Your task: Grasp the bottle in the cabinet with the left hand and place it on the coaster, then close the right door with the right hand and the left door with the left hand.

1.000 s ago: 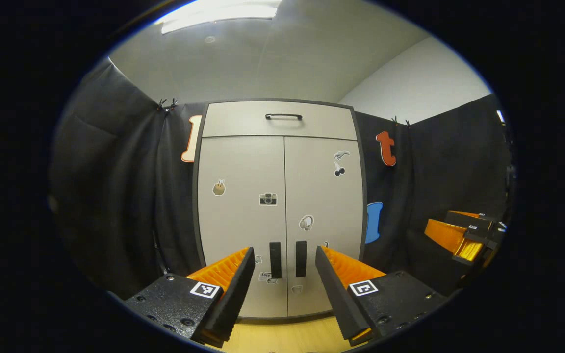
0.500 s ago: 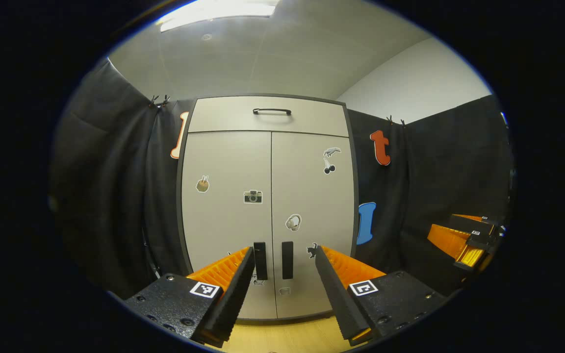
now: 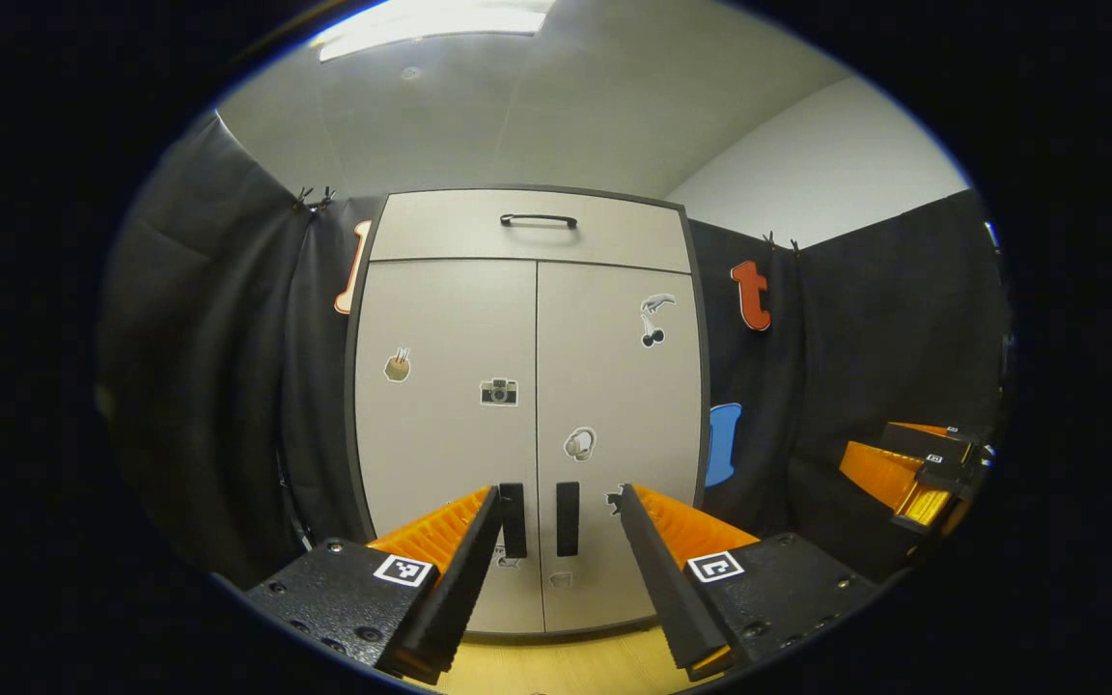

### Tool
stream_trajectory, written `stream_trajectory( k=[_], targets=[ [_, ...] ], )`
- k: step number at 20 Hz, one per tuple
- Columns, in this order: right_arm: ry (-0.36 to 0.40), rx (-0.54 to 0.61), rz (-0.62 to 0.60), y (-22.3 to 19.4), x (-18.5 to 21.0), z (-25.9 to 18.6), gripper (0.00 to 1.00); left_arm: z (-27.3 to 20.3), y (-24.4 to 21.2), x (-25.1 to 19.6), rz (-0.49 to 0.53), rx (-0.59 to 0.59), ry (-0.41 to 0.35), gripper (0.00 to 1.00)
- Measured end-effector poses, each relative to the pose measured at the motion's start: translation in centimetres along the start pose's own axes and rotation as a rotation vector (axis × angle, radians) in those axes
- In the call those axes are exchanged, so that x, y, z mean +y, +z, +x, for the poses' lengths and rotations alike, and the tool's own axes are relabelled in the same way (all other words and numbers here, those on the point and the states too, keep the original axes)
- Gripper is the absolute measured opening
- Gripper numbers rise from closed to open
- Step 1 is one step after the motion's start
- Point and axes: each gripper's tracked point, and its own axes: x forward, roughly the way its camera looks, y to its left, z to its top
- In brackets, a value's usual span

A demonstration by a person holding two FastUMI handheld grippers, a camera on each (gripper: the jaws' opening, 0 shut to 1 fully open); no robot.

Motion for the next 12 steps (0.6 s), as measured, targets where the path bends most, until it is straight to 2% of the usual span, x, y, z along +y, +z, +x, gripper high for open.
stream_trajectory(
  k=[12],
  targets=[
    [-0.014, -0.001, 0.0, 0.03, -0.03, 0.31, 0.98, 0.19, -0.35, 0.62, -0.012, 0.005, -0.001, 0.81]
  ],
)
